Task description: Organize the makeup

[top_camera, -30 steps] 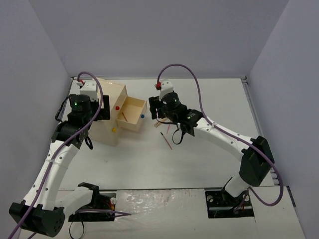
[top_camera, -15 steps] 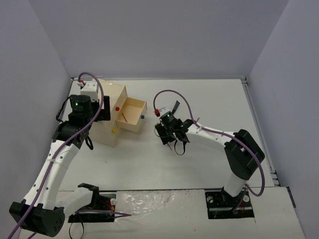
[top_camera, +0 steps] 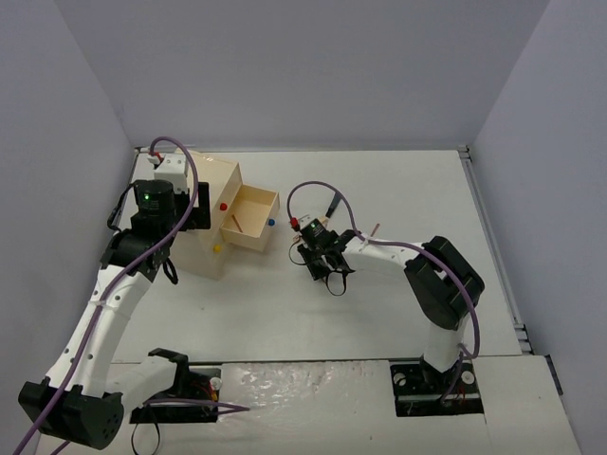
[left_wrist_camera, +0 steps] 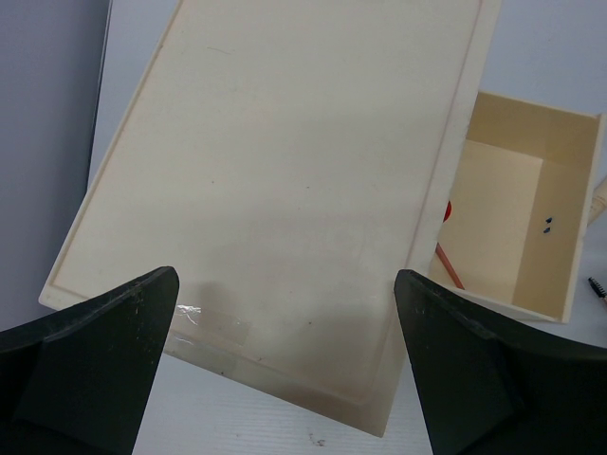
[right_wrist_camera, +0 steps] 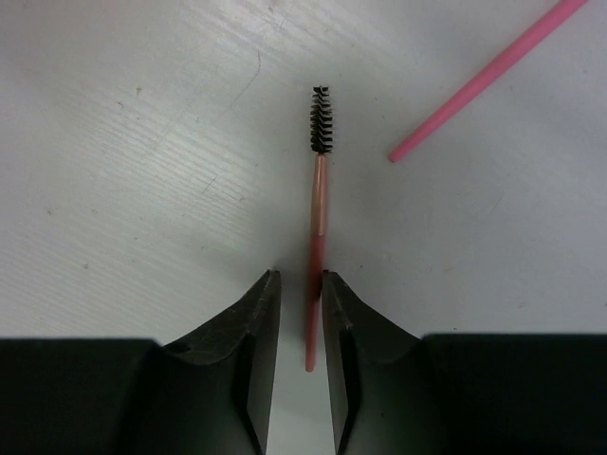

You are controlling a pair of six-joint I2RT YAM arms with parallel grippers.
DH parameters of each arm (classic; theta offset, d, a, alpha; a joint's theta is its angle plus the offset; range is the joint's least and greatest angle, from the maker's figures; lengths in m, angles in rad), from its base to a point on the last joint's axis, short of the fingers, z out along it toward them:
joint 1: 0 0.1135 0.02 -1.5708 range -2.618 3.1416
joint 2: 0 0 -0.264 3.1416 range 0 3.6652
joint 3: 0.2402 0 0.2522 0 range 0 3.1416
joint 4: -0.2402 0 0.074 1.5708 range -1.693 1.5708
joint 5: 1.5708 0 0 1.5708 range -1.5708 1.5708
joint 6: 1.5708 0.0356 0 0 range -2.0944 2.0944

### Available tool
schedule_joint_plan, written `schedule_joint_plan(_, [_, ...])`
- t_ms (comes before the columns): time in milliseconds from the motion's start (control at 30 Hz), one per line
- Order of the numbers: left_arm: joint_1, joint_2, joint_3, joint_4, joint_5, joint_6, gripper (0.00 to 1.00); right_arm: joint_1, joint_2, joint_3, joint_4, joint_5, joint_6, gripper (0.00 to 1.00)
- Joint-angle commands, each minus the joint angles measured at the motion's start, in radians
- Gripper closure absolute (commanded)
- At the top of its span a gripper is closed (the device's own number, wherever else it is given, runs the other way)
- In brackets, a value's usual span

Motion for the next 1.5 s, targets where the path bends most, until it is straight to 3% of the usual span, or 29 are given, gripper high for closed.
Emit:
schedule_joint_plan(0, [0.008, -0.007, 0.032, 0.041, -0.008, 0.003, 0.03, -0.001, 0.032, 0.023, -0.009, 0.018, -0.003, 0.85])
schedule_joint_plan(100, [0.008, -0.006, 0.034, 0.039, -0.007, 0.003, 0.03, -0.002, 0.047, 0.023, -0.019, 0.007, -0.010, 1.00])
schedule_joint_plan(300, [0.008, -0.008, 0.032, 0.039, -0.008, 0.003, 0.03, -0.001, -0.041, 0.024, -0.019, 0.034, -0.006, 1.00])
schedule_joint_plan(467, [0.008, -0.007, 0.031, 0.041, -0.014, 0.004, 0.03, -0.002, -0.230, 0.070, -0.015, 0.080, 0.015, 1.00])
schedule_joint_plan(633, [0.008, -0.003, 0.032, 0.041, -0.011, 0.003, 0.03, -0.002, -0.290, 0.129, 0.079, 0.065, 0.063, 1.00])
schedule_joint_plan(833, [0.008, -0.008, 0.028, 0.045, -0.015, 0.003, 0.03, 0.003, -0.198, 0.217, 0.283, -0.080, 0.178, 1.00])
schedule_joint_plan(1067, [0.008, -0.005, 0.025, 0.045, -0.022, 0.009, 0.03, 0.026, -0.054, 0.343, 0.484, -0.114, 0.278, 1.00])
schedule_joint_plan(1367, [0.008, -0.003, 0.029, 0.043, -0.012, 0.006, 0.03, 0.026, 0.025, 0.404, 0.556, -0.115, 0.347, 0.98])
schedule_joint_plan(1467, [0.008, -0.003, 0.029, 0.042, -0.011, 0.006, 0.03, 0.026, 0.035, 0.409, 0.554, -0.120, 0.352, 0.93])
